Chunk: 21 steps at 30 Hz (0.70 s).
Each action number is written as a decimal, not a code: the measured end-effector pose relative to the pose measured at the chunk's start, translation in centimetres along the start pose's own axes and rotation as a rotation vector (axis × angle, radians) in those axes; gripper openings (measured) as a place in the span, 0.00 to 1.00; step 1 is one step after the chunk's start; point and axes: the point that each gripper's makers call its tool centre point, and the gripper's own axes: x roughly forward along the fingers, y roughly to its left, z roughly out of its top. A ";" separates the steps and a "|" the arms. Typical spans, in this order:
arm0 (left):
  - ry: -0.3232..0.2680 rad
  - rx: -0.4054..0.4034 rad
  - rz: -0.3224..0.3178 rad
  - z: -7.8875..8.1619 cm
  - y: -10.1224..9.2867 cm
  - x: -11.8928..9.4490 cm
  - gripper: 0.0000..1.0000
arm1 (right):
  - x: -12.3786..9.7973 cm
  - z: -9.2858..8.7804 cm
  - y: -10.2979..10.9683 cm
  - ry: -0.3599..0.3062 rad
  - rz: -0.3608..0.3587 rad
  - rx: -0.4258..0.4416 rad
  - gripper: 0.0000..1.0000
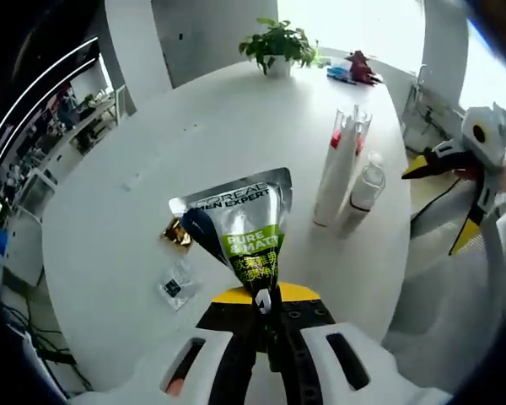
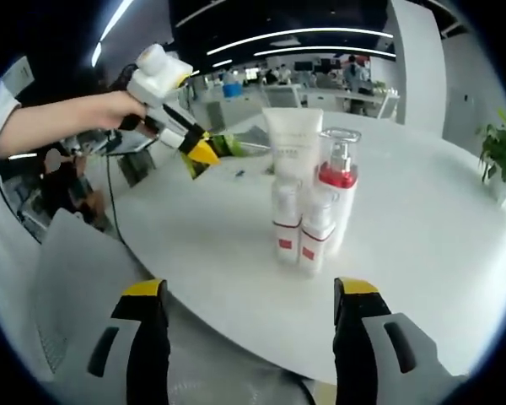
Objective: Arrange the skincare products in the storage area until every visible bottle or jar stands upright without overlapping.
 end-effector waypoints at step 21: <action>-0.172 -0.063 0.040 0.9 -4.5 -6.2 0.09 | 0.2 -0.4 1.8 0.040 0.070 -0.076 0.80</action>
